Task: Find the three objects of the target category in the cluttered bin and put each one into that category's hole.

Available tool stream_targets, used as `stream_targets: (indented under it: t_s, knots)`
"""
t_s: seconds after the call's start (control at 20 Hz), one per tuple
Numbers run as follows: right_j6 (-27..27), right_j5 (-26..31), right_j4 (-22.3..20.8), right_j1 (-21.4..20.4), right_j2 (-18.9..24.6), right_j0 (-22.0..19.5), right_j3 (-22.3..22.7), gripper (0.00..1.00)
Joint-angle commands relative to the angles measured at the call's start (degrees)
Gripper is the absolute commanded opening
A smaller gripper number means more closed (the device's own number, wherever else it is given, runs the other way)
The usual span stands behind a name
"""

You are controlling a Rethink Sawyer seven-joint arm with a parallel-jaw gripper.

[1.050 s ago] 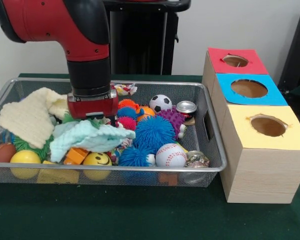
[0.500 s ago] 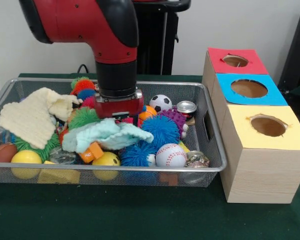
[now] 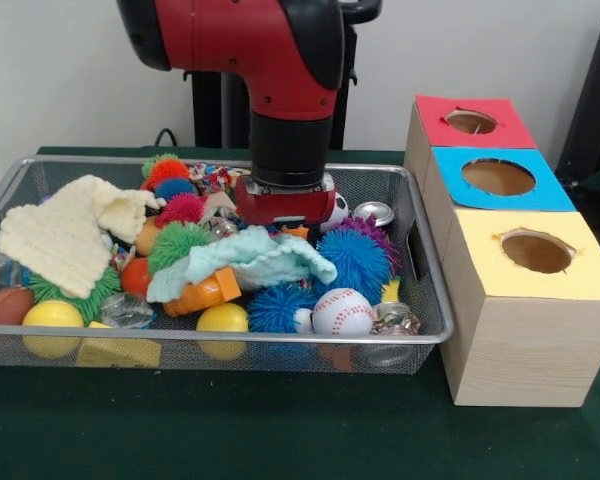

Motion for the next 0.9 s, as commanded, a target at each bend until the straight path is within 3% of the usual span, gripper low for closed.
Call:
stream_targets:
  t_s: [0.05,0.5,0.9]
  knots:
    - [19.5,-3.9,6.7,4.5,-3.6,5.9,5.7,1.0]
    - [17.2,-1.3,8.2,3.4,-4.9,6.6,5.8,1.0]
    - [14.4,13.5,11.9,-1.3,-5.8,4.5,6.9,1.0]
